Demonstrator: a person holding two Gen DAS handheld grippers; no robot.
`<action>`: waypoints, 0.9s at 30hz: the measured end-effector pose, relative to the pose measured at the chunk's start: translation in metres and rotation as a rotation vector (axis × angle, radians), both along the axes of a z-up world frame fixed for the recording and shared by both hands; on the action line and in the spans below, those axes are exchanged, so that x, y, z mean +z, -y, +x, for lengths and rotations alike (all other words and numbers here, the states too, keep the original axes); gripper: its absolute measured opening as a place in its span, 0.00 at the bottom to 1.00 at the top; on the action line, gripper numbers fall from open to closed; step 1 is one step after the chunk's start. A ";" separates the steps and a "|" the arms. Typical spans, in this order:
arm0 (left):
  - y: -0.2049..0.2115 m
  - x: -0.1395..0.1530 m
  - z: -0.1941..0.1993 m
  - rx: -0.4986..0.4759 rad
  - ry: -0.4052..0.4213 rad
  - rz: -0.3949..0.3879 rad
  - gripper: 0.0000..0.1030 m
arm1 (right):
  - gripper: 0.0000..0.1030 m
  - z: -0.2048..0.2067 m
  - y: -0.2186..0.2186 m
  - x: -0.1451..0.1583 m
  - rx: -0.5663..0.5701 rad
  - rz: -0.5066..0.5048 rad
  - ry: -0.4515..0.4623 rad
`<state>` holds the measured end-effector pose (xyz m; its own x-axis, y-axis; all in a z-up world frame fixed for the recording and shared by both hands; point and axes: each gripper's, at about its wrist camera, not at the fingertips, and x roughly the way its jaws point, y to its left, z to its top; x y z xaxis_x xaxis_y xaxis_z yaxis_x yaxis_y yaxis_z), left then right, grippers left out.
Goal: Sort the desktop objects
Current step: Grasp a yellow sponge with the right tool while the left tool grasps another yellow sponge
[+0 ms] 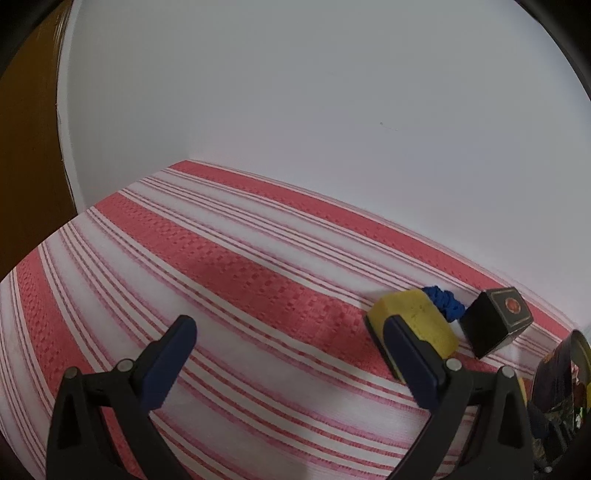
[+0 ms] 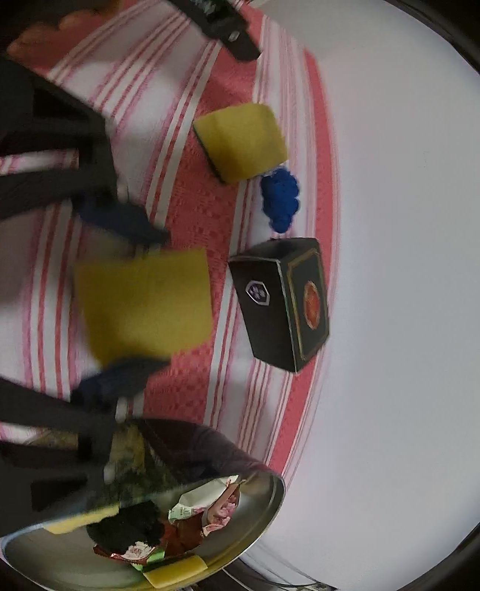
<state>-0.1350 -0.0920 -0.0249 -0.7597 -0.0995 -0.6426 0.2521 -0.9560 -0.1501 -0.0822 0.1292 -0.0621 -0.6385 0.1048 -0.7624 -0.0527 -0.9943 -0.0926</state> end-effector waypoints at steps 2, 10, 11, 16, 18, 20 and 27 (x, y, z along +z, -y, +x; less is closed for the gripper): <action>0.001 -0.001 0.000 -0.004 0.003 0.005 0.99 | 0.52 0.004 -0.011 0.002 0.022 -0.039 -0.007; -0.001 0.002 0.002 -0.029 -0.022 0.008 0.99 | 0.51 0.051 -0.043 0.033 0.201 -0.341 -0.243; -0.002 0.002 0.002 -0.039 -0.026 0.012 0.99 | 0.51 0.059 -0.045 0.038 0.209 -0.350 -0.283; -0.017 0.000 0.001 -0.111 -0.030 0.033 0.99 | 0.52 0.083 -0.041 0.051 0.194 -0.211 -0.447; -0.026 -0.002 -0.002 -0.149 -0.019 0.054 0.99 | 0.52 0.083 -0.042 0.051 0.187 -0.199 -0.442; -0.036 -0.003 -0.006 -0.172 0.000 0.062 0.99 | 0.52 0.084 -0.045 0.053 0.186 -0.215 -0.432; -0.076 0.004 -0.034 -0.161 0.061 -0.024 0.99 | 0.52 0.086 -0.064 0.051 0.152 -0.297 -0.407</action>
<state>-0.1690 -0.0161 -0.0208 -0.7266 0.0045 -0.6871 0.1038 -0.9878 -0.1163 0.0041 0.1931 -0.0116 -0.8806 -0.1950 -0.4319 0.1214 -0.9738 0.1921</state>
